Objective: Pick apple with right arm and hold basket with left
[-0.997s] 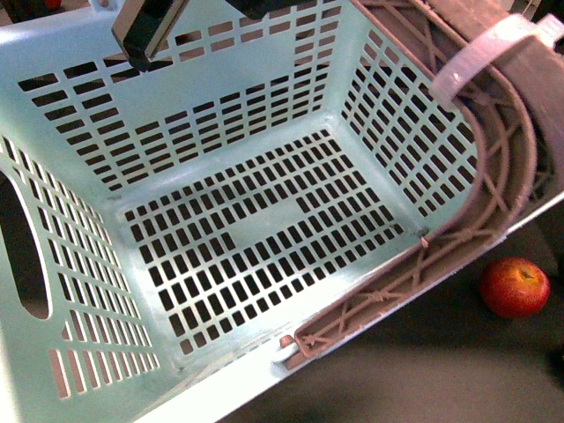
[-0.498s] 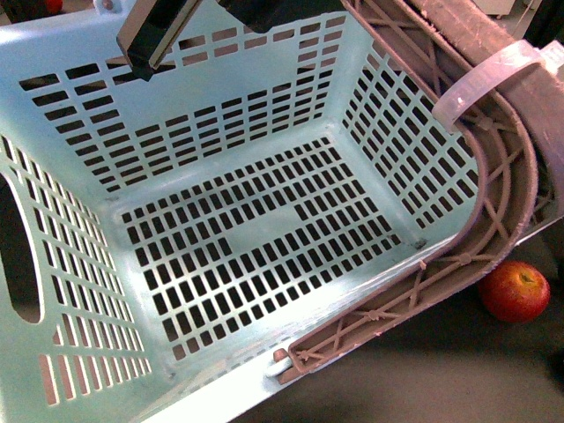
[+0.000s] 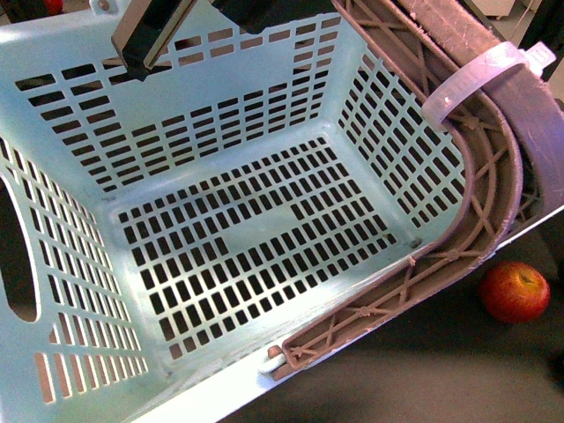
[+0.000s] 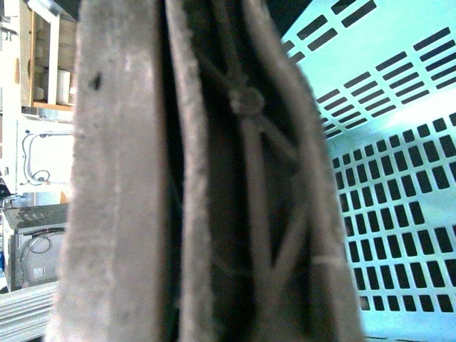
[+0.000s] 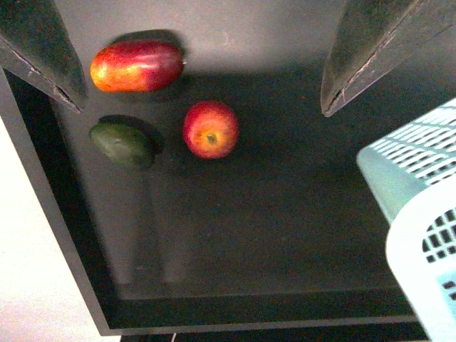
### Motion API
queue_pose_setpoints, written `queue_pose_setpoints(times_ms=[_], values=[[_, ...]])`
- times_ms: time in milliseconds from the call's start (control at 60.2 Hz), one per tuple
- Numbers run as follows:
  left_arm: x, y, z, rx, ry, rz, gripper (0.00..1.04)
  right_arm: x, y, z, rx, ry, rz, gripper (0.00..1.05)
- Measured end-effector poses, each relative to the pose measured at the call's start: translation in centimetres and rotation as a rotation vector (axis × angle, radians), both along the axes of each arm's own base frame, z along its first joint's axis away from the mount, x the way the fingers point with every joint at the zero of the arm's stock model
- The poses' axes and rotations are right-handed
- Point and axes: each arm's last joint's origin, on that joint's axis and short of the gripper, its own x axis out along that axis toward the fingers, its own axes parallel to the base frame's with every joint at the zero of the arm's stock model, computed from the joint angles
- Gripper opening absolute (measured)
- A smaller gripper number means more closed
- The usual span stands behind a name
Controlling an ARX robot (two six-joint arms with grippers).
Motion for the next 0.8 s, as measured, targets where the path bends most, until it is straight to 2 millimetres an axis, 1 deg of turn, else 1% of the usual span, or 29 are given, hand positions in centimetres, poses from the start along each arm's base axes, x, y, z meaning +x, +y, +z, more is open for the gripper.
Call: queue_pose_setpoints(times_ms=[50, 100, 249, 332, 399, 465, 598, 797], values=[[0.0, 0.0, 0.0, -0.002, 0.001, -0.001, 0.15, 1.7, -0.1, -1.1, -0.012, 0.048, 0.015, 0.96], [0.0, 0.0, 0.0, -0.001, 0.001, -0.002, 0.15, 2.9, -0.1, -2.2, -0.027, 0.090, 0.026, 0.96], [0.0, 0.0, 0.0, -0.001, 0.001, -0.002, 0.15, 5.5, -0.2, -5.4, -0.109, 0.205, 0.015, 0.96], [0.0, 0.0, 0.0, -0.001, 0.001, -0.001, 0.15, 6.5, -0.2, -6.9, -0.135, 0.259, 0.020, 0.96], [0.0, 0.0, 0.0, 0.000, 0.000, 0.001, 0.15, 7.0, -0.1, -7.6, -0.148, 0.283, 0.029, 0.96], [0.0, 0.0, 0.0, 0.000, 0.000, 0.000, 0.15, 7.9, 0.0, -8.4, -0.160, 0.302, 0.049, 0.96], [0.0, 0.0, 0.0, -0.001, 0.000, 0.000, 0.15, 9.5, -0.3, -9.9, -0.161, 0.335, 0.049, 0.96], [0.0, 0.0, 0.0, -0.001, 0.001, -0.001, 0.15, 10.2, -0.1, -11.7, -0.158, 0.378, 0.053, 0.96]])
